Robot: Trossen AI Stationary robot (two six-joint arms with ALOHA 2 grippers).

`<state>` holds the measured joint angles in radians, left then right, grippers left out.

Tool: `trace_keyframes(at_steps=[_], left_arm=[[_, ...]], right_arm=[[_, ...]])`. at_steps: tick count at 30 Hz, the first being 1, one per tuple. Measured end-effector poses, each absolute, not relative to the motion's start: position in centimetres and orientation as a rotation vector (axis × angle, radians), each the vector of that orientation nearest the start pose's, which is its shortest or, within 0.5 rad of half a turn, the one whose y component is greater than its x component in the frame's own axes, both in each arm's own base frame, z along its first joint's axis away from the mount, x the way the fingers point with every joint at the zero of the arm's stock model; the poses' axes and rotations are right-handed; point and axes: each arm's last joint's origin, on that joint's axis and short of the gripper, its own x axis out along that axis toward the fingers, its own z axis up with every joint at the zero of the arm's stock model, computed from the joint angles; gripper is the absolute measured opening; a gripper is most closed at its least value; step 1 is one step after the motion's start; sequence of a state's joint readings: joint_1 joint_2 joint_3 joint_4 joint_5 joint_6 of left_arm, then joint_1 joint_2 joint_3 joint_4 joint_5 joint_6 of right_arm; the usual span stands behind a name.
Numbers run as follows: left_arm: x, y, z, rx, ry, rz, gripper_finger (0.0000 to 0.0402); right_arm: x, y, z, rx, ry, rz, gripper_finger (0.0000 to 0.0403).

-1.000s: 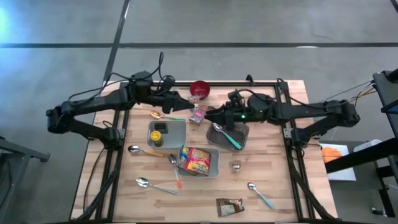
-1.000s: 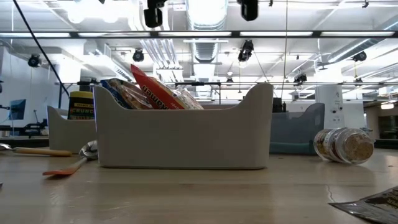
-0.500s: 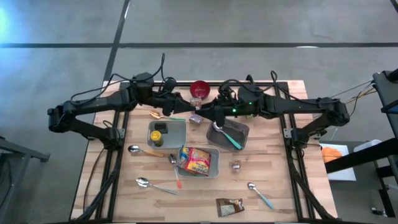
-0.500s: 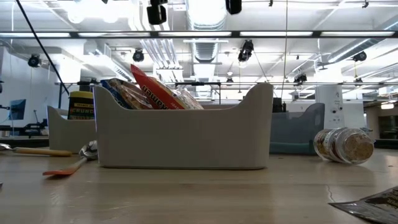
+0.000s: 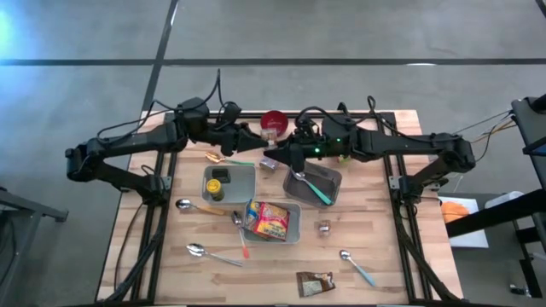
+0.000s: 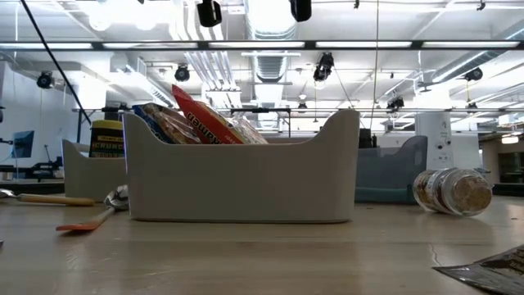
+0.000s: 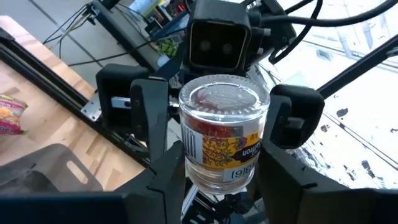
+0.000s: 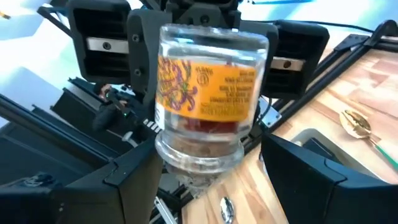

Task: Pick & Place Food Item
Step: Put the top brown seasoning bottle into the top gray bin

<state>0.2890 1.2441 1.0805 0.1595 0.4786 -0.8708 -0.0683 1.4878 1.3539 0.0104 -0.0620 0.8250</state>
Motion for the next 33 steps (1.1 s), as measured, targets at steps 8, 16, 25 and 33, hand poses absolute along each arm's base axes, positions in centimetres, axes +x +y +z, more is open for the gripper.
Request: trace_keyframes(at_steps=[8, 16, 25, 33], left_arm=[[27.5, 6.7, 37.0, -0.875, 0.095, -0.185, 0.0066], [27.5, 6.6, 37.0, -0.866, 0.116, -0.221, 0.0002], [26.9, 5.7, 37.3, -0.851, 0.208, -0.442, 0.0002], [26.7, 5.7, 37.5, -0.842, 0.207, -0.458, 0.0003]], right_arm=[[34.4, -2.4, 38.2, 0.818, 0.102, -0.061, 0.0265], [34.4, -2.4, 38.1, 0.842, 0.122, -0.042, 0.0261], [32.1, -1.2, 40.8, 0.834, 0.079, 0.069, 0.018], [29.5, -1.1, 42.7, 0.745, 0.03, 0.078, 0.0127]])
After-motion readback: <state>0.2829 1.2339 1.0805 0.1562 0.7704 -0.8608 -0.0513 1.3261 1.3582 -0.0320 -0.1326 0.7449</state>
